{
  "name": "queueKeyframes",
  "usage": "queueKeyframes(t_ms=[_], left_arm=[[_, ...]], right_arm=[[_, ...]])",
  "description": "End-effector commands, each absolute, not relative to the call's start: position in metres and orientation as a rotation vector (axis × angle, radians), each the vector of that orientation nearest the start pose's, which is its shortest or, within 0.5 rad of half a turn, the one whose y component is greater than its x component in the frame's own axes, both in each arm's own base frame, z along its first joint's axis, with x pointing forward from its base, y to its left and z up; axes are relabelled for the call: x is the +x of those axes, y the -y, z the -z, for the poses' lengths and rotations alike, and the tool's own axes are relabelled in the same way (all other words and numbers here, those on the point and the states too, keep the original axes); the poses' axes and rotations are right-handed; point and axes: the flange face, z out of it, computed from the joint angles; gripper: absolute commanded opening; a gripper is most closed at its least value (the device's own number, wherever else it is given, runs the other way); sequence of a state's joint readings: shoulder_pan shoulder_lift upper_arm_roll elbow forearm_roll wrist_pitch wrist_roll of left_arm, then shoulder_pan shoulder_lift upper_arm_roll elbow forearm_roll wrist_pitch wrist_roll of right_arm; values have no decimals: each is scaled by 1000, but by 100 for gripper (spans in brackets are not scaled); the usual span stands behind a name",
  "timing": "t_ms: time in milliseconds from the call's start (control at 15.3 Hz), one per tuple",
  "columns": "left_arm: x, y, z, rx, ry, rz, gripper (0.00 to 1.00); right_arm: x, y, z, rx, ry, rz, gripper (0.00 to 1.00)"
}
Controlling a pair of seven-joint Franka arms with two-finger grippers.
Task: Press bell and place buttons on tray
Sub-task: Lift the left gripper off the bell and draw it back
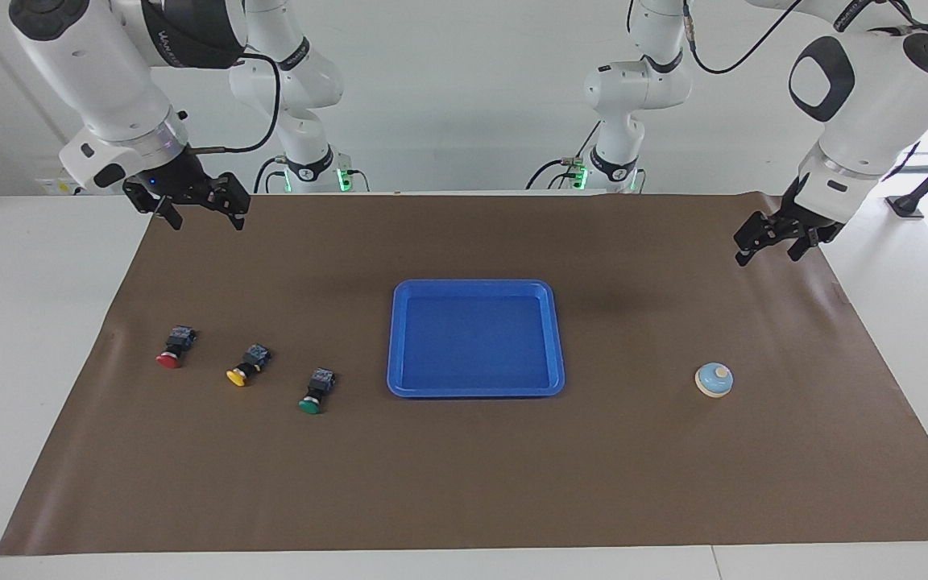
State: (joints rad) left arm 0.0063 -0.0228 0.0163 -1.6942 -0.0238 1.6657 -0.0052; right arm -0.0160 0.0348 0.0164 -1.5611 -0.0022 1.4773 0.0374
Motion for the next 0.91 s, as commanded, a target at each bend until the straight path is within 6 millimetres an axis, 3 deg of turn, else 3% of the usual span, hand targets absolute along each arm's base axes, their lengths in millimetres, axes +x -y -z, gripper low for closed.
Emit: queueKeyframes(t_ms=[0,653,783,848], left_arm=[[555,-9,-595,-3150,49,-46,100],[554,-9,-596,-3151,42,-80,100],[552,-8,-596,-3152,37,-99,100],[551,-7,-595,-3154,32,-111,100]], right_arm=[[547,3,-603,-3141,-39,-210,100],[549,1,-602,-3144,-53,-167,100],[548,-4,-585,-3148,-84,-96,100],[547,-5,-568,-3147,-129,-82,100]])
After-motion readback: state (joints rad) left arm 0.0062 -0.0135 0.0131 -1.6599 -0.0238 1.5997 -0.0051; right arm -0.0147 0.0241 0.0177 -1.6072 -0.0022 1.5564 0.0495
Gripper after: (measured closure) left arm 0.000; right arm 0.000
